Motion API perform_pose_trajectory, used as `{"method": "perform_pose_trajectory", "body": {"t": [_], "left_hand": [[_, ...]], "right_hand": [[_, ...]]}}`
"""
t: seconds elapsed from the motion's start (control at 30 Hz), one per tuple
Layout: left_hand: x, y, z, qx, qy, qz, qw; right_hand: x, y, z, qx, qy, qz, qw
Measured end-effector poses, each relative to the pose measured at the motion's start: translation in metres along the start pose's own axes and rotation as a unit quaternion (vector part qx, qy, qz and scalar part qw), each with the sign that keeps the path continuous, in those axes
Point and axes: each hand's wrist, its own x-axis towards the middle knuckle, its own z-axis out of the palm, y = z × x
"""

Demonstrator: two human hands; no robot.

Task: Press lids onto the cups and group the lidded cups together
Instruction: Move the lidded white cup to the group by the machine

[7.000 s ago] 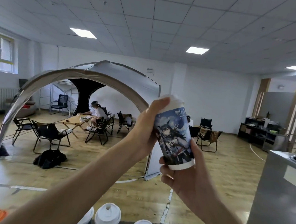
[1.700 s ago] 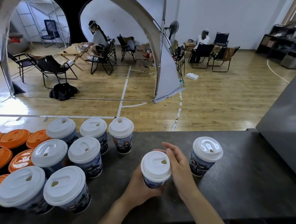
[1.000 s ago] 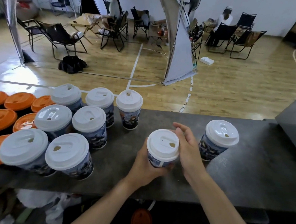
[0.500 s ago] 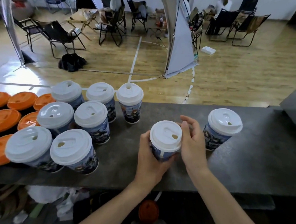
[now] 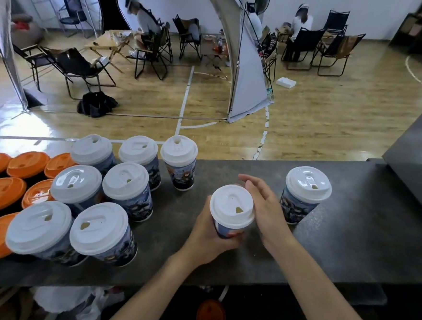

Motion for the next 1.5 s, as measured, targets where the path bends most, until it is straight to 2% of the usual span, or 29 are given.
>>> {"method": "perform_pose_trajectory", "body": {"t": [0.07,0.17,0.23,0.3,0.37,0.6,0.8,1.0,1.2,1.27,1.4,1.5], "left_hand": [[-0.005,0.006,0.004,0.005,0.025,0.017,1.000],[-0.014,0.019,0.017,0.030,0.112,0.060,0.991],[-0.016,0.027,0.028,0.010,0.170,0.060,0.983],[-0.013,0.028,0.032,-0.003,0.187,0.058,0.981],[-0.010,0.025,0.027,-0.005,0.163,0.060,0.985],[0.005,0.011,-0.001,0.009,0.052,0.052,0.997],[0.004,0.008,-0.003,0.009,0.032,0.029,0.999],[-0.005,0.007,0.006,-0.002,0.073,-0.005,0.997],[-0.010,0.009,0.009,-0.008,0.066,-0.059,0.996],[-0.008,0.023,0.008,-0.015,0.061,-0.070,0.996],[-0.004,0.075,-0.004,-0.046,0.073,-0.057,0.995],[-0.005,0.130,-0.018,-0.060,0.014,-0.044,0.997]], "right_hand": [[-0.001,-0.001,-0.002,-0.016,0.010,-0.017,1.000],[-0.003,-0.001,-0.001,-0.033,0.030,-0.032,0.998],[-0.004,0.003,0.001,-0.037,0.054,-0.046,0.997],[-0.006,0.007,0.002,-0.036,0.083,-0.059,0.994],[-0.008,0.009,0.002,-0.046,0.091,-0.064,0.993],[0.009,-0.011,0.003,-0.090,0.027,-0.059,0.994],[0.007,-0.018,0.006,-0.035,-0.043,0.003,0.998],[0.005,-0.017,0.006,-0.036,-0.027,0.021,0.999],[0.006,-0.013,0.006,-0.042,0.003,0.060,0.997],[0.002,-0.019,0.007,-0.048,0.003,0.047,0.998],[-0.023,-0.048,0.009,-0.026,-0.089,-0.041,0.995],[-0.033,-0.083,0.013,-0.006,-0.075,-0.091,0.993]]}}
